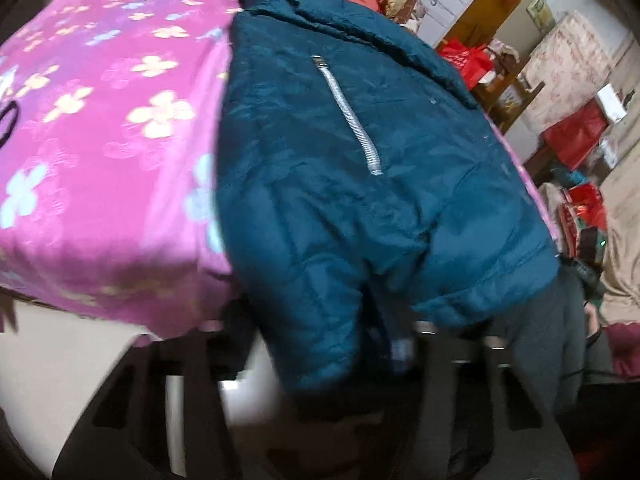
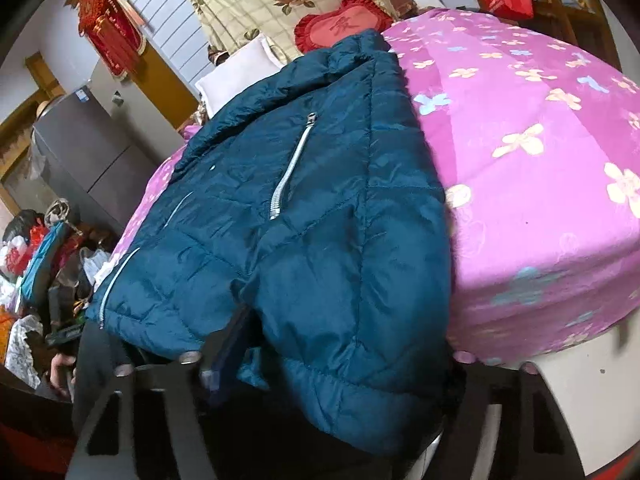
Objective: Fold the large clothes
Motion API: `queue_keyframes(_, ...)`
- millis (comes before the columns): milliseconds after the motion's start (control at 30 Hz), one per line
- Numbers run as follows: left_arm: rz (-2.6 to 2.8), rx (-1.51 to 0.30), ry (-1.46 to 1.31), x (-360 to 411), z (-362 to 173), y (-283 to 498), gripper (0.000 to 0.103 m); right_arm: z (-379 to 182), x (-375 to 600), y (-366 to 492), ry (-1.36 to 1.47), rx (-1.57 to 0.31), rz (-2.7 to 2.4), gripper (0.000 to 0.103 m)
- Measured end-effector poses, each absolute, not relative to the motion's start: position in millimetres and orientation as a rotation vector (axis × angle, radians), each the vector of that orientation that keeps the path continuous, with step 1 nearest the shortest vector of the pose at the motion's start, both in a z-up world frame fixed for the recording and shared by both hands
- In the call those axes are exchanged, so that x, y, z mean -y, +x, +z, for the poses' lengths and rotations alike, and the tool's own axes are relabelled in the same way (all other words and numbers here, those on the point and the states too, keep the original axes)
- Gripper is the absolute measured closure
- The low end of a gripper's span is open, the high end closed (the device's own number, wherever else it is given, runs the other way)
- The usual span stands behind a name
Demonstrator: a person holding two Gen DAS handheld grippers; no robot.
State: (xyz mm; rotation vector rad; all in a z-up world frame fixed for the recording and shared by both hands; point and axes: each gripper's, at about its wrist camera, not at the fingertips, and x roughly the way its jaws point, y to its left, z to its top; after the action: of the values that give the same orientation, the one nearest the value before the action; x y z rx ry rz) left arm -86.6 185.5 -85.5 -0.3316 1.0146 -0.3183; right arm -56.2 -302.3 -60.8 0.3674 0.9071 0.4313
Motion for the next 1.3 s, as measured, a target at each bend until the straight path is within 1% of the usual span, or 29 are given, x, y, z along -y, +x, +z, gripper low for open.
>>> queue_keyframes(33, -0.315, -1.008, -0.315, -182, -82, -88, 0.071, -57, 301, -59, 0.359, -0.905, 0.443, 0.056)
queue_keyframes(67, -0.314, -0.990, -0.294, -179, -76, -93, 0.078, -52, 301, -61, 0.345, -0.896, 0.456, 0.064)
queue_keyframes(133, -0.308, -0.949, -0.267, -179, -63, -99, 0.081, -45, 301, -65, 0.338, -0.881, 0.472, 0.069)
queue_keyframes(267, -0.338, -0.882, -0.290, -190, -46, -100, 0.081, -41, 305, -66, 0.349, -0.848, 0.487, 0.070)
queue_keyframes(467, -0.364, -0.860, -0.256, -183, -36, -90, 0.079, -53, 312, -57, 0.451, -0.837, 0.494, 0.069)
queue_keyframes(500, -0.371, -0.851, -0.252, -180, -31, -88, 0.077, -50, 312, -58, 0.473, -0.824, 0.508, 0.069)
queue_keyframes(533, -0.385, -0.835, -0.255, -179, -27, -84, 0.065, -46, 312, -61, 0.482, -0.807, 0.525, 0.069)
queue_keyframes(567, -0.406, -0.825, -0.268, -178, -26, -80, 0.046, -42, 312, -62, 0.483, -0.791, 0.539, 0.068)
queue_keyframes(600, -0.424, -0.826, -0.278, -178, -27, -75, 0.039, -40, 312, -62, 0.483, -0.786, 0.542, 0.066)
queue_keyframes(633, -0.425, -0.830, -0.285, -178, -29, -69, 0.037, -38, 312, -58, 0.486, -0.789, 0.533, 0.058)
queue_keyframes(667, -0.401, -0.842, -0.274, -178, -32, -64, 0.037, -38, 311, -54, 0.486, -0.799, 0.513, 0.050)
queue_keyframes(800, -0.378, -0.900, -0.242, -178, -46, -55, 0.037, -47, 309, -41, 0.480, -0.850, 0.489, 0.049)
queue_keyframes(900, -0.410, -0.898, -0.231, -172, -47, -58, 0.039, -46, 305, -40, 0.478, -0.832, 0.520, 0.049)
queue_keyframes(933, -0.415, -0.888, -0.231, -171, -46, -59, 0.049, -45, 301, -40, 0.458, -0.828, 0.531, 0.049)
queue_keyframes(967, -0.402, -0.882, -0.230, -171, -45, -57, 0.064, -45, 299, -41, 0.437, -0.817, 0.531, 0.049)
queue_keyframes(1033, -0.366, -0.890, -0.240, -173, -48, -53, 0.078, -48, 300, -42, 0.442, -0.797, 0.540, 0.049)
queue_keyframes(1133, -0.352, -0.901, -0.229, -173, -53, -52, 0.079, -54, 309, -41, 0.522, -0.779, 0.562, 0.049)
queue_keyframes(1167, -0.345, -0.907, -0.209, -170, -55, -53, 0.077, -55, 312, -40, 0.552, -0.781, 0.568, 0.049)
queue_keyframes(1200, -0.340, -0.916, -0.196, -168, -58, -52, 0.074, -56, 313, -39, 0.571, -0.785, 0.569, 0.049)
queue_keyframes(1267, -0.344, -0.917, -0.190, -164, -60, -52, 0.062, -54, 313, -35, 0.596, -0.818, 0.554, 0.049)
queue_keyframes(1300, -0.350, -0.917, -0.193, -163, -60, -52, 0.059, -51, 311, -33, 0.585, -0.835, 0.540, 0.049)
